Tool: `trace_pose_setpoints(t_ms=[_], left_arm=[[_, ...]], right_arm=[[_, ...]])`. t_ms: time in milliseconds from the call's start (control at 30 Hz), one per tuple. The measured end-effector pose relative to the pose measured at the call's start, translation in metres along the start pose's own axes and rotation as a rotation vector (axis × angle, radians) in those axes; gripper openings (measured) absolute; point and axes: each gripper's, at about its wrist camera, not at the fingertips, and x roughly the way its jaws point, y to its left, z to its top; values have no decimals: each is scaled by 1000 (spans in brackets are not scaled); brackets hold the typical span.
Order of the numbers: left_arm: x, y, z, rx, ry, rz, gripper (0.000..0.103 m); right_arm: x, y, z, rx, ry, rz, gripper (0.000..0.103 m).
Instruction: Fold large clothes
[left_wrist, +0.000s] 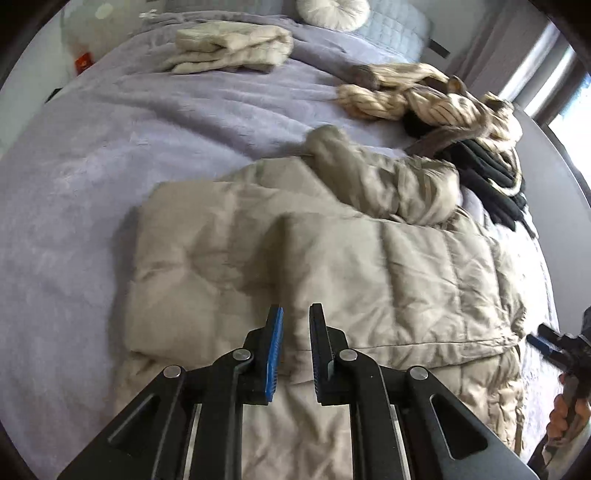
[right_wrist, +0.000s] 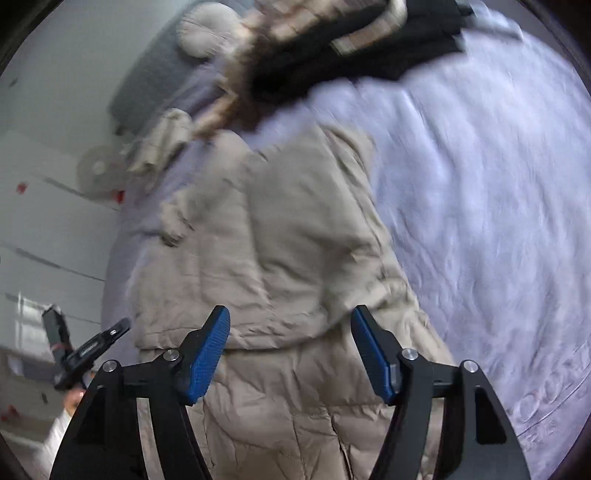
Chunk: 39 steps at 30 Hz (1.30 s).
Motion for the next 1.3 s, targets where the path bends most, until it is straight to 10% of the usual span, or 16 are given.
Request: trace_pose_setpoints(t_ms=[133, 367, 400, 433, 500, 633, 833, 1000, 1300], left_arm=[[24, -25, 3, 40, 18, 22, 15], [65, -18, 9, -2, 32, 87, 15], [68, -18, 10, 0, 34, 91, 15], [71, -18, 10, 6, 35, 98, 15], [75, -19, 10, 18, 39, 116, 15], [83, -16, 11, 12, 43, 119, 15], [93, -18, 10, 25, 42, 140, 15], [91, -21, 11, 41, 43, 147, 15], [90, -22, 10, 42, 44, 153, 15]], right_arm=[[-12, -19, 35, 59, -110, -6, 72], [63, -111, 74, 529, -40, 281, 71], [80, -120, 75, 607, -18, 368, 64], [93, -124, 74, 672, 10, 439, 35], [103, -118, 76, 693, 22, 469, 20], [83, -78, 103, 393, -32, 358, 13], [95, -96, 112, 251, -18, -70, 8], [68, -104, 91, 291, -66, -86, 8], [42, 2, 44, -72, -26, -91, 8]])
